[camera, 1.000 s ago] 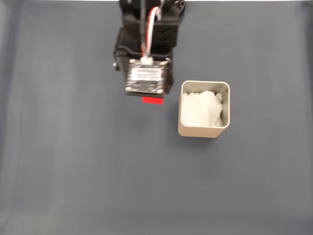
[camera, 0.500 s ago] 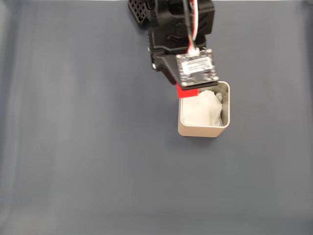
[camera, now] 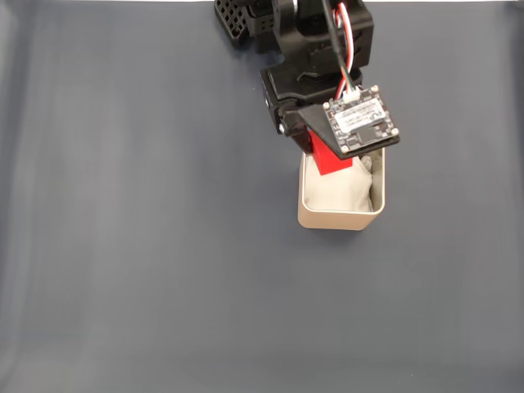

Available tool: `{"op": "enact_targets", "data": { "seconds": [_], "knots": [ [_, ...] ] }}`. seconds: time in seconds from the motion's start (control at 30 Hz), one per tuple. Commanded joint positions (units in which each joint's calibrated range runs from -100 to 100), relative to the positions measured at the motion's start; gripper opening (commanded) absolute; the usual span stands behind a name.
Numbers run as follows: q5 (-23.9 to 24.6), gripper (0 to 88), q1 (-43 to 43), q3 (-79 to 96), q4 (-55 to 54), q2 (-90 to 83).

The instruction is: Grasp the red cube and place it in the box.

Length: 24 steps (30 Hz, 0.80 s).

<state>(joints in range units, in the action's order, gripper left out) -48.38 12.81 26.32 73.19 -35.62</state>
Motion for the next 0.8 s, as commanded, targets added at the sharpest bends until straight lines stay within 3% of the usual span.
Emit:
{"op": "enact_targets", "data": {
  "seconds": [0.0,0.77],
  "knots": [
    [-0.59,0.2,0.43,-0.25,-2.16,0.44],
    [-1.27,0.2,-1.42,0.66,-6.68,2.87]
  ]
}}
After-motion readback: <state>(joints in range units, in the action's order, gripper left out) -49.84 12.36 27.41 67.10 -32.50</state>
